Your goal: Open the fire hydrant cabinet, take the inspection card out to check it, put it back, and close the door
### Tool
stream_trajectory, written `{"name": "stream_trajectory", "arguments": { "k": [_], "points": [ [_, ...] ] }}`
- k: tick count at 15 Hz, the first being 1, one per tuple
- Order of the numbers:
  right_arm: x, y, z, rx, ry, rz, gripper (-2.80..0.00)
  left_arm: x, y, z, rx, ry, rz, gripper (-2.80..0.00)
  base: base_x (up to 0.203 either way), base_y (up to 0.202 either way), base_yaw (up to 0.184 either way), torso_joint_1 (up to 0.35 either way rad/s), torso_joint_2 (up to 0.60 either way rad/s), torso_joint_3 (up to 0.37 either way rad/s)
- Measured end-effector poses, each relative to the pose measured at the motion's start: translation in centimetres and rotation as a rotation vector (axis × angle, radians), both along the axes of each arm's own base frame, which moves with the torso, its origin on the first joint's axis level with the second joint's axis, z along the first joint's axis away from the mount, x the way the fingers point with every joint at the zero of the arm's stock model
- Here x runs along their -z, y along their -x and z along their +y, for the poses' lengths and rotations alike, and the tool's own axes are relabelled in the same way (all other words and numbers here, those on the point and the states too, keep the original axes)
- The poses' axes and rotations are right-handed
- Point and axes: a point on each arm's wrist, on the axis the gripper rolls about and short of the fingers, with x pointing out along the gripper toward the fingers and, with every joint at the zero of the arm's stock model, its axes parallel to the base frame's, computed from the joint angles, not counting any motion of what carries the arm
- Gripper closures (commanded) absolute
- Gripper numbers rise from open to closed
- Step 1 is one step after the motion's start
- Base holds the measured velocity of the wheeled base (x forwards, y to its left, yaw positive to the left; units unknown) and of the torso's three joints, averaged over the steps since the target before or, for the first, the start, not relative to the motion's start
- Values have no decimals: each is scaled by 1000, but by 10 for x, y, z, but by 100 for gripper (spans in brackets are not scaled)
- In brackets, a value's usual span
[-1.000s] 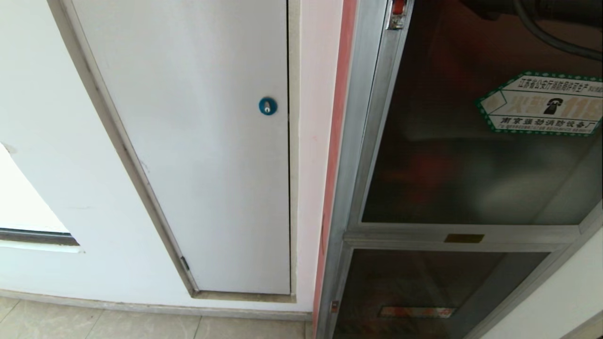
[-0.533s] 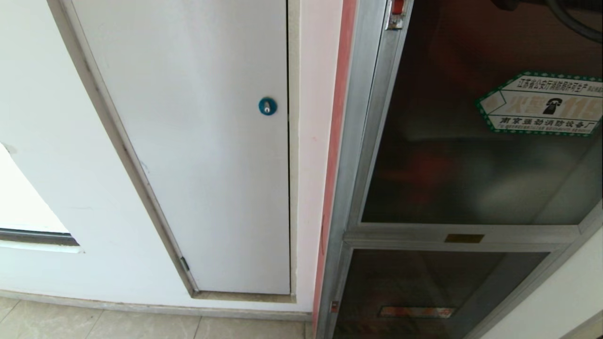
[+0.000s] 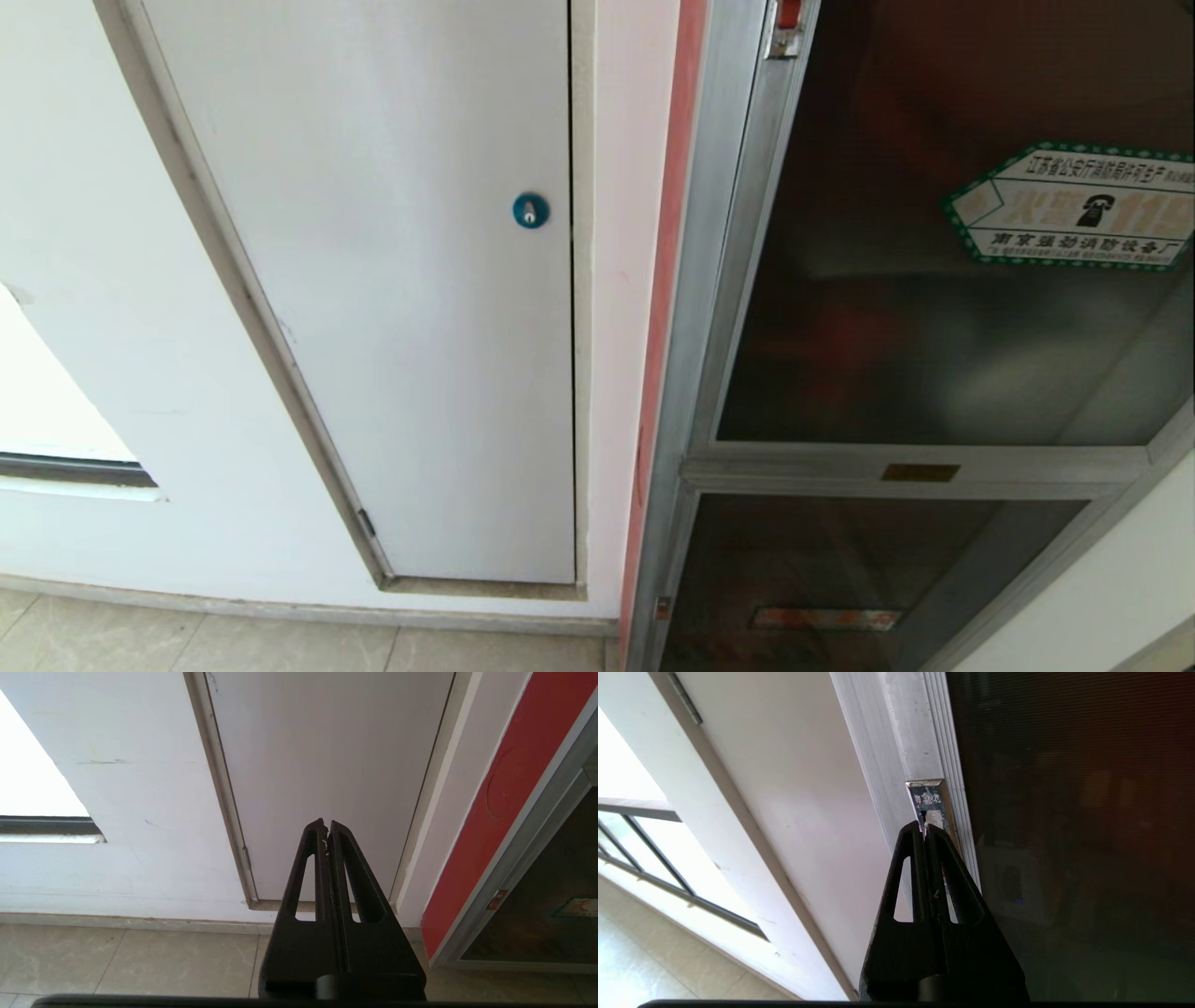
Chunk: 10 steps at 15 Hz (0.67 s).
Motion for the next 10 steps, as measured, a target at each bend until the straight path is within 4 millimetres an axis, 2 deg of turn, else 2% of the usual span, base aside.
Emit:
{"name": "stream_trajectory", "arguments": {
  "k": [10],
  "points": [
    [-6,13,-1,-25,-26,-11,0,0,0,0,1,0,0,0,0,0,0,0,0,0]
  ]
}}
